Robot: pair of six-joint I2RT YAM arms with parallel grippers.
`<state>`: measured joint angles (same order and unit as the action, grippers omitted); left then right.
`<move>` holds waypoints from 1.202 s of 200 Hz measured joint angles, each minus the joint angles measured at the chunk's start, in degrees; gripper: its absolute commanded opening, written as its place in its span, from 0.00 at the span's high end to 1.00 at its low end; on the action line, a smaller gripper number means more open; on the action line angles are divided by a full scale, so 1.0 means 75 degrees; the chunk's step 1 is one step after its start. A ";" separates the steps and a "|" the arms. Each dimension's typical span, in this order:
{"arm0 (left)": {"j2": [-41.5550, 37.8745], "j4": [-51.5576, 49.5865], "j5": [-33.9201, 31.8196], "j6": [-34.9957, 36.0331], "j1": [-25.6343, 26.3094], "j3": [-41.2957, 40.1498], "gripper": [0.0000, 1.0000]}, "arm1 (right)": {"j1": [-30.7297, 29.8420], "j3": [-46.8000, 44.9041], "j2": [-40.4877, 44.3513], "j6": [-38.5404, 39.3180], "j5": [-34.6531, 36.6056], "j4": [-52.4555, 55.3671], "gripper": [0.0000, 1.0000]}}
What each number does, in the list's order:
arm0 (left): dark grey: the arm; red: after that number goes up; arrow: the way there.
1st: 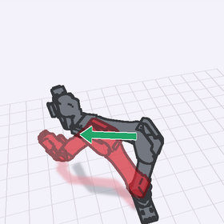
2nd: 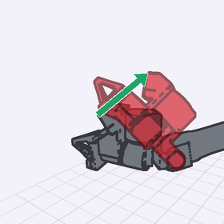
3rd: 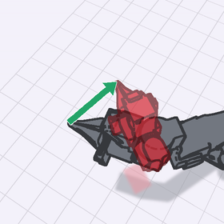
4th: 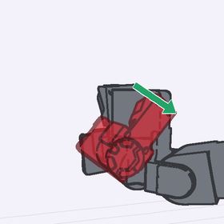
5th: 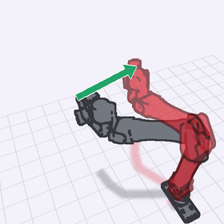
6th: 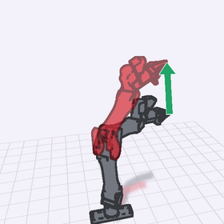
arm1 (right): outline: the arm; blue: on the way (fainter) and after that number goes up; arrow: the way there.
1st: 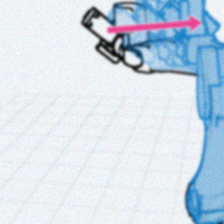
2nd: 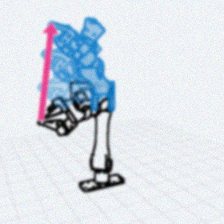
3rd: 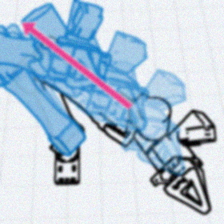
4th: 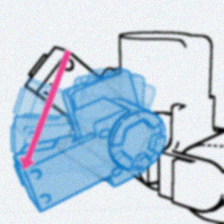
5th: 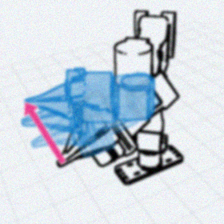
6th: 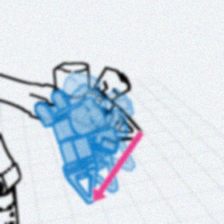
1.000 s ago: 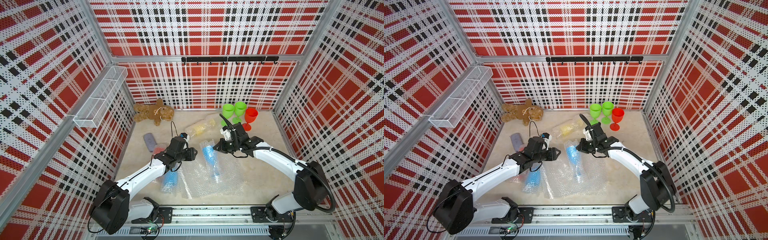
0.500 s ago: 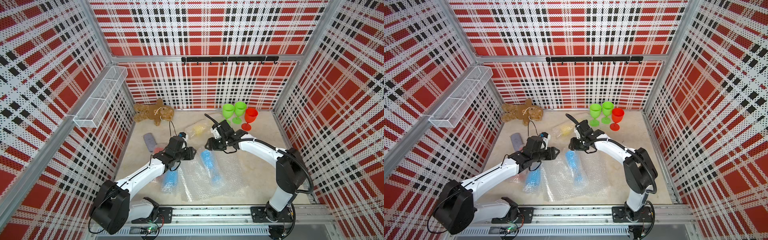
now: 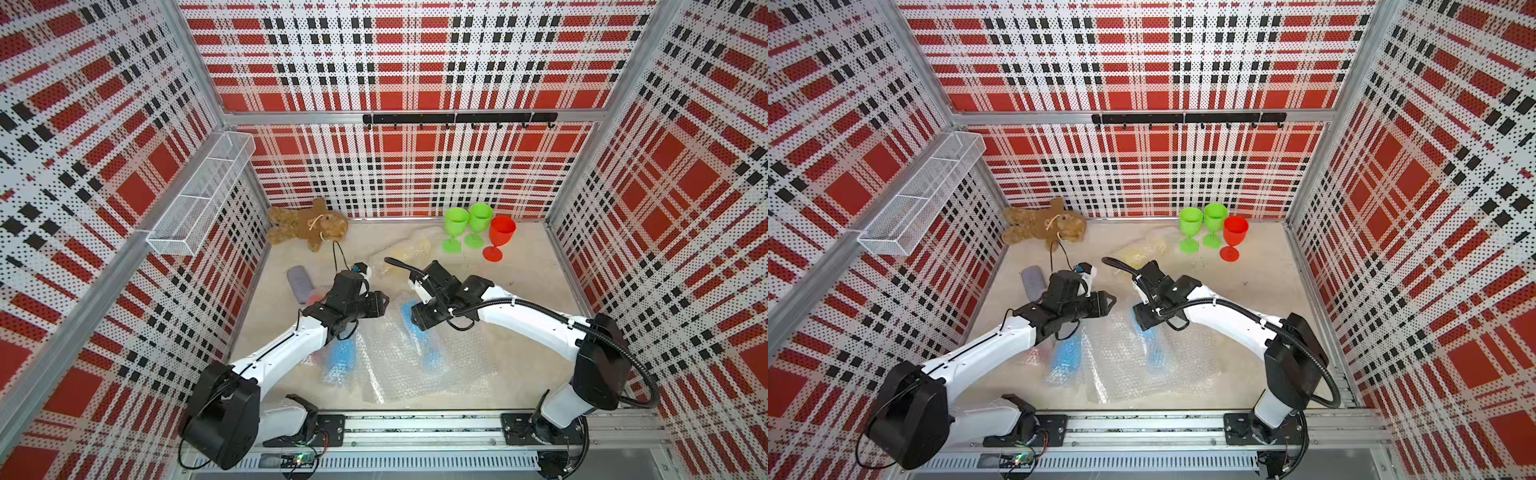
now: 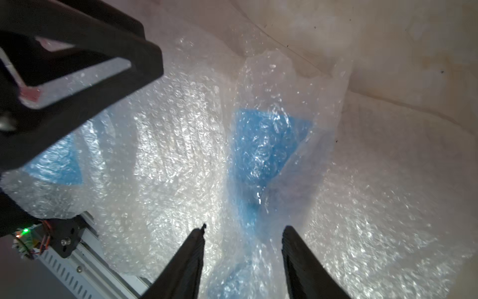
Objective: Unpack wine glasses from bubble wrap
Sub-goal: Unwrap the bubble wrap.
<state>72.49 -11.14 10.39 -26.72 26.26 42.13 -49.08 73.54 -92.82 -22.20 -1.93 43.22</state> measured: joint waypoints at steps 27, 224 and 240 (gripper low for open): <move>0.0000 0.0003 0.0020 0.0000 0.0000 -0.0003 0.48 | -0.0026 -0.0210 0.0000 0.0137 0.0280 0.0152 0.52; -0.0099 0.0067 0.0781 -0.0816 0.1856 -0.0245 0.45 | -0.0017 -0.1571 0.1087 -0.1189 -0.0729 -0.1399 0.99; -0.0099 0.0099 0.0950 -0.0866 0.1926 -0.0382 0.45 | 0.0015 -0.1751 0.1128 -0.1445 -0.0839 -0.1562 1.00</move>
<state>71.75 -10.39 17.52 -33.21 40.71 39.27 -48.97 60.40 -84.36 -33.04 -8.23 31.51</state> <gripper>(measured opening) 0.551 0.060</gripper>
